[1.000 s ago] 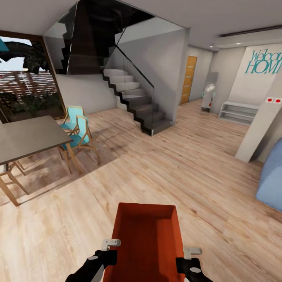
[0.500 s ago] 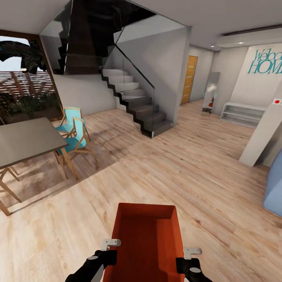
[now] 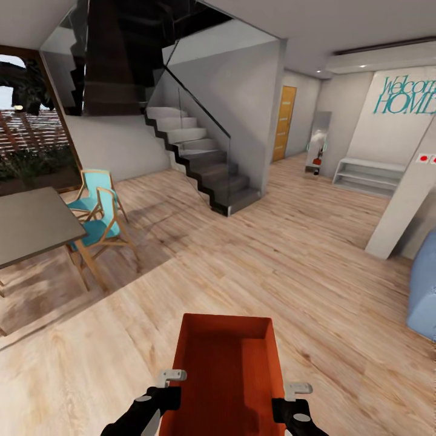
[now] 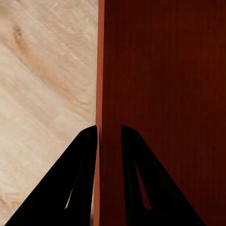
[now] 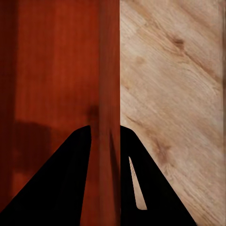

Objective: Move the two storage containers from the living room to the garage. In the garage, place one container on the floor and stack the other container on top of it (either order is fine).

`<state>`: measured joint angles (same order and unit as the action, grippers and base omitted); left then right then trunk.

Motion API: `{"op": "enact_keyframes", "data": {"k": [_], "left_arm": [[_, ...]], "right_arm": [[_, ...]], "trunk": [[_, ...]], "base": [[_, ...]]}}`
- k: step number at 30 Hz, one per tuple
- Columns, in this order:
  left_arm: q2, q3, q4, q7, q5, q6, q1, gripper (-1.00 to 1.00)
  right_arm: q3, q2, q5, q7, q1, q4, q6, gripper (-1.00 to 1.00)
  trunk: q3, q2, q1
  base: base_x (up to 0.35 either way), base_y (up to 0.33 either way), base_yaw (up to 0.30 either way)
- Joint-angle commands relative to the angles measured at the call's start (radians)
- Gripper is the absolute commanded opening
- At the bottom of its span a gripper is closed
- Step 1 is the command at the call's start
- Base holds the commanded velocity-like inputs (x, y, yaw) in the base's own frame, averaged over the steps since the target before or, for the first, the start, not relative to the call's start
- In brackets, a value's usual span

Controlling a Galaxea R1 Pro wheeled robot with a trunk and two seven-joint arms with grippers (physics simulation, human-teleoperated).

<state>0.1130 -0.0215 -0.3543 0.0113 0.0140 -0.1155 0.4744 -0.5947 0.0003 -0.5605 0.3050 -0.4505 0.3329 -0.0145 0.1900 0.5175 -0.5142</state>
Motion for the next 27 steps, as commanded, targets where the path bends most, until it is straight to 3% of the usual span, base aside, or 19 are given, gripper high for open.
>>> {"op": "enact_keyframes", "data": {"k": [1,27], "left_arm": [[-0.009,0.010,0.000,0.009,-0.011,-0.007,0.000,-1.00],[-0.009,0.011,0.000,0.009,-0.011,-0.007,0.000,-1.00]], "right_arm": [[0.018,-0.007,0.019,0.014,-0.002,0.003,-0.004,-1.00],[0.018,-0.007,0.019,0.014,-0.002,0.003,-0.004,-1.00]], "trunk": [[0.002,0.001,-0.001],[0.002,0.001,-0.001]], "base": [[0.323,0.000,-0.238],[0.323,0.000,-0.239]]}}
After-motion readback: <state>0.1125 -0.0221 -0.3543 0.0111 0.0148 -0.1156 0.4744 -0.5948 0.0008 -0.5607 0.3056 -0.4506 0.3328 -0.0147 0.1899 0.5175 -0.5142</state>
